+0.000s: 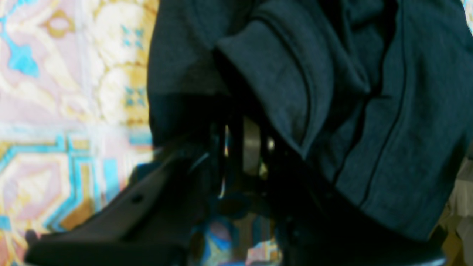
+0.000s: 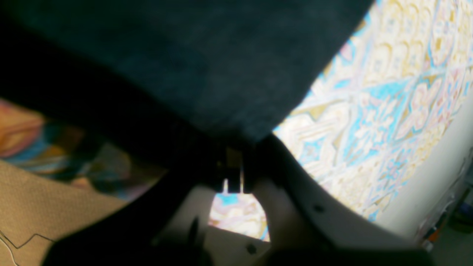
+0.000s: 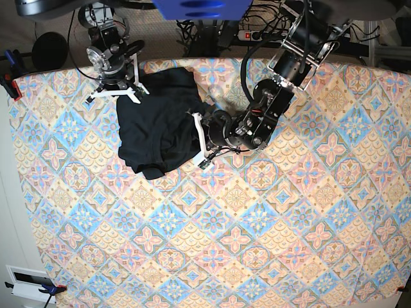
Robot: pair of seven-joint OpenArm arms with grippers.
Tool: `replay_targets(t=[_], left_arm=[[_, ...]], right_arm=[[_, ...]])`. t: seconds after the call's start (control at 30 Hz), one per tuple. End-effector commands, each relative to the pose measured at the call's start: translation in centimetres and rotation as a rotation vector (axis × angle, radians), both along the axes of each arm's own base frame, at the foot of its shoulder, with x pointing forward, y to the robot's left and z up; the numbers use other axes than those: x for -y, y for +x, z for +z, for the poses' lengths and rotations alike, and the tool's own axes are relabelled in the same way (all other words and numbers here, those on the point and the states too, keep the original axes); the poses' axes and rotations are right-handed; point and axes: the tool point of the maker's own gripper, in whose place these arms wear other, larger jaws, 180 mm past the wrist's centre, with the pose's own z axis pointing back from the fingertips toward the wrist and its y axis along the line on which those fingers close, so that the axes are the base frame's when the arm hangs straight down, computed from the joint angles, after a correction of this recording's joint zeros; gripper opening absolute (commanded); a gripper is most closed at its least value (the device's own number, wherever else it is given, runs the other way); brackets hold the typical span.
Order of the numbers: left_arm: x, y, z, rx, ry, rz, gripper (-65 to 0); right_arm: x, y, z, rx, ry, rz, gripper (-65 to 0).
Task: Layout the t-shirt on the table in an organized manner, then fold the t-shirt properly
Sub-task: 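Grasp the bundle sides with both grippers and square its edges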
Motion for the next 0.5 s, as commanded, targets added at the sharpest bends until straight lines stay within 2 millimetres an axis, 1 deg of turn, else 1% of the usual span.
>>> replay_targets(t=[0.0,0.07,0.17,0.23,0.4,0.47], left_arm=[[0.0,1.0,0.4,0.024,0.005,0.015,-58.5],[-0.1,1.2,0.1,0.022,0.004,0.024,-58.5],[-0.3,2.2,0.3,0.039,0.004,0.036,-58.5],[-0.4,2.4,0.4,0.043,0.005,0.038,-58.5],[-0.4,3.6,1.3,0.07,0.004,0.04,-58.5],[-0.8,4.1,1.6,0.073,-0.002,0.062,-58.5]], right_arm=[[-1.2,-0.1,0.2,-0.001,0.038,0.029,-65.0],[-2.0,-0.1,0.3,0.003,0.05,0.044,-65.0],[-3.3,-0.1,0.7,0.008,0.072,0.041,-65.0],[-3.5,0.0,1.0,0.011,0.072,0.034,-65.0],[-5.7,-0.5,1.0,-0.001,0.104,0.077,-65.0],[-6.4,-0.8,0.9,-0.006,0.114,0.093,-65.0]])
